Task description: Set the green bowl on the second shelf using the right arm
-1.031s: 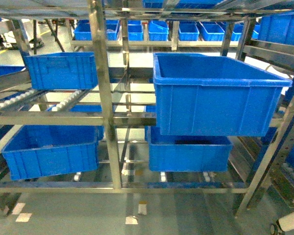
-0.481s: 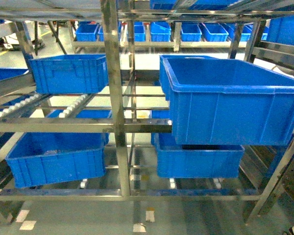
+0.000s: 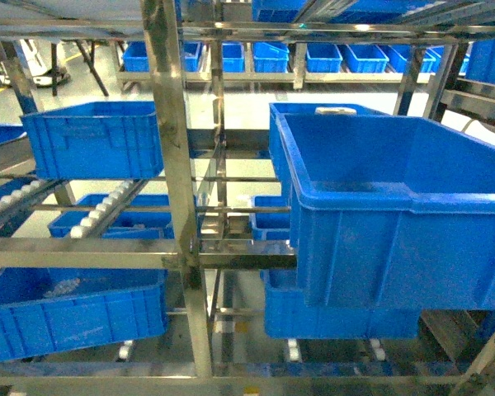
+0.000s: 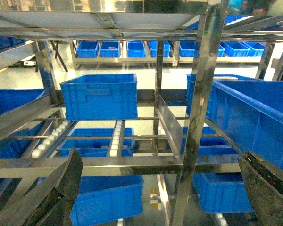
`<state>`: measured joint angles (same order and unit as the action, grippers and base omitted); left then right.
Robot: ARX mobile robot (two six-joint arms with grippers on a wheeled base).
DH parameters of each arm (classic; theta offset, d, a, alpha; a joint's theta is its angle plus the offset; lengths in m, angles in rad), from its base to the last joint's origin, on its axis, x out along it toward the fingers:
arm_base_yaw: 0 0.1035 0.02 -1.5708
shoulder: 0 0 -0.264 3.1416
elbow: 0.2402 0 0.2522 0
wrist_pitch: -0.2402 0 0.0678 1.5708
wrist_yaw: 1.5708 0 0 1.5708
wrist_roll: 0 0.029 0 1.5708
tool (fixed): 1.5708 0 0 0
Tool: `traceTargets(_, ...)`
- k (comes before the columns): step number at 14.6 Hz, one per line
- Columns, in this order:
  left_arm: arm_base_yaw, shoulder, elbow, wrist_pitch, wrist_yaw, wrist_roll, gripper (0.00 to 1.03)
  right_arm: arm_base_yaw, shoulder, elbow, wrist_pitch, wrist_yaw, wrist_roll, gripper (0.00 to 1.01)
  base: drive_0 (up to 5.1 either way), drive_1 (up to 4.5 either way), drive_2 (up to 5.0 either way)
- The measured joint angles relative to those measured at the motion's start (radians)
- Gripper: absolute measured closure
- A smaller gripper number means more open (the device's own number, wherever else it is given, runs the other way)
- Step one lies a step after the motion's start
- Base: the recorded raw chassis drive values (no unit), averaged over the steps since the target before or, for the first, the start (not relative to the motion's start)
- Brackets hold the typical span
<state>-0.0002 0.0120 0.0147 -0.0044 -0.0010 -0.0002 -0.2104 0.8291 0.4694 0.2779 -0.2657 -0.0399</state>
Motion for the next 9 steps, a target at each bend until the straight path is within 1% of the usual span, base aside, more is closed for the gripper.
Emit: traceTargets(9,0.0,0.0,0.0,-0.003,0.0,0.0,0.05,0.0,0.006,-0.001,-0.002,0.0,0.0,0.99,0.0,4.37,-4.3)
